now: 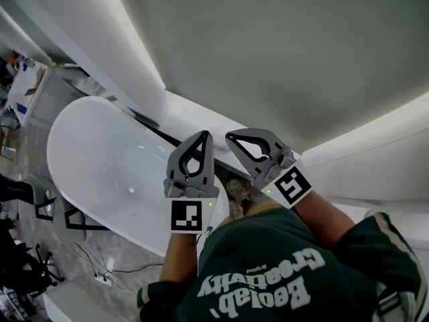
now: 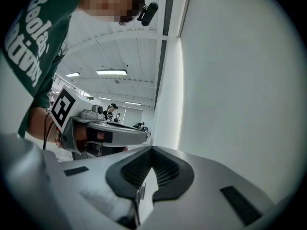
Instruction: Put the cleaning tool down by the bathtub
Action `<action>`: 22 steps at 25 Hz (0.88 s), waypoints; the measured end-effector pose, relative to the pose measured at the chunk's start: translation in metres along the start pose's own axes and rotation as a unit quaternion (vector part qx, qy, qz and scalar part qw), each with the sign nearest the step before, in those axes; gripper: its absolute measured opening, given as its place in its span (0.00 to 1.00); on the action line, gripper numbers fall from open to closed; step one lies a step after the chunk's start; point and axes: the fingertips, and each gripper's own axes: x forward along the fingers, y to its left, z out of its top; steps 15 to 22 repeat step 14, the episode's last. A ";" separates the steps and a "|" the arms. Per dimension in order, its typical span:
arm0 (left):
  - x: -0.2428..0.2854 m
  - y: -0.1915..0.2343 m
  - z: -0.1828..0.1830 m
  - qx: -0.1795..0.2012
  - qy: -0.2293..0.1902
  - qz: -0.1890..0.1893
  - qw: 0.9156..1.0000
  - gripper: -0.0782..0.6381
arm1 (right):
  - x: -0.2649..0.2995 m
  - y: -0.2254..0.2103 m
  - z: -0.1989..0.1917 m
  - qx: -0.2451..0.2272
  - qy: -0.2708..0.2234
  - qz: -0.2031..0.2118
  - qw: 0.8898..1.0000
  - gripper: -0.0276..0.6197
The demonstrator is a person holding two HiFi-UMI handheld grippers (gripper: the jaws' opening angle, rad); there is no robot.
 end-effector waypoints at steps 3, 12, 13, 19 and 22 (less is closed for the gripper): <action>0.000 0.001 -0.001 -0.002 -0.001 0.001 1.000 0.12 | 0.001 0.001 -0.001 -0.002 0.003 0.001 1.000 0.07; -0.003 0.000 -0.007 0.001 0.006 0.000 1.000 0.12 | 0.001 0.004 -0.001 -0.001 0.003 0.004 1.000 0.07; -0.003 -0.001 -0.007 -0.001 0.006 0.000 1.000 0.12 | 0.000 0.004 0.000 0.001 0.002 0.003 1.000 0.07; -0.004 -0.001 -0.007 -0.003 0.005 0.001 1.000 0.12 | -0.001 0.004 0.000 0.004 0.002 0.003 1.000 0.07; -0.004 -0.001 -0.007 -0.003 0.005 0.001 1.000 0.12 | -0.001 0.004 0.000 0.004 0.002 0.003 1.000 0.07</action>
